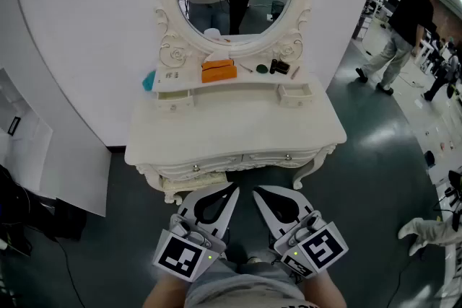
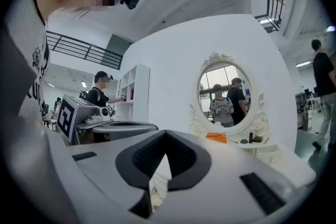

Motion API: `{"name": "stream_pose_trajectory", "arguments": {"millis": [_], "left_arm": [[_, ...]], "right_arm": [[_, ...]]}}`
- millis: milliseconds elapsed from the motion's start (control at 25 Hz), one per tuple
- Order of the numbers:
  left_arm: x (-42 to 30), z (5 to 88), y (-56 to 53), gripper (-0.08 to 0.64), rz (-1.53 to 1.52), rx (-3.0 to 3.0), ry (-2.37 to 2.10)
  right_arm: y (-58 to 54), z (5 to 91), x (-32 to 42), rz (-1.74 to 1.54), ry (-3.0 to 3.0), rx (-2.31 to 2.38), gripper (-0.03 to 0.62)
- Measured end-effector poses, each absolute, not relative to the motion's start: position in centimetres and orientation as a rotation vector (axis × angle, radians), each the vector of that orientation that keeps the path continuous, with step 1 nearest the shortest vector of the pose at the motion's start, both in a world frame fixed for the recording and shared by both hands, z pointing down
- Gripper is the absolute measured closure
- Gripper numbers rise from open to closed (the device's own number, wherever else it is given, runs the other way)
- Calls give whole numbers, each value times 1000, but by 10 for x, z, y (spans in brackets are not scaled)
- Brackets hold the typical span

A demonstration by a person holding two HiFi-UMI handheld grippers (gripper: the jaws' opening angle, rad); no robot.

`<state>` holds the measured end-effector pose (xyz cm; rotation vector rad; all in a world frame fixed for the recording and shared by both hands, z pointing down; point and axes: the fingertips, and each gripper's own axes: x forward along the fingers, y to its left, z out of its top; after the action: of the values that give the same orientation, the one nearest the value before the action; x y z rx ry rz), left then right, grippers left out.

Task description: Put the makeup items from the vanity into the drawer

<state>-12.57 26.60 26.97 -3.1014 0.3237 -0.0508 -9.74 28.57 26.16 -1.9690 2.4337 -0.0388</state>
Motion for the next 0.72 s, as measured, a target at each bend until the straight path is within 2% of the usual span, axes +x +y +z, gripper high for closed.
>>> {"name": "stream_pose_trajectory", "arguments": {"millis": [720], "left_arm": [[-134,280,250,549,-58,-3130,266]], "right_arm": [[272,270,-110,-59,2417,-2012,575]]}}
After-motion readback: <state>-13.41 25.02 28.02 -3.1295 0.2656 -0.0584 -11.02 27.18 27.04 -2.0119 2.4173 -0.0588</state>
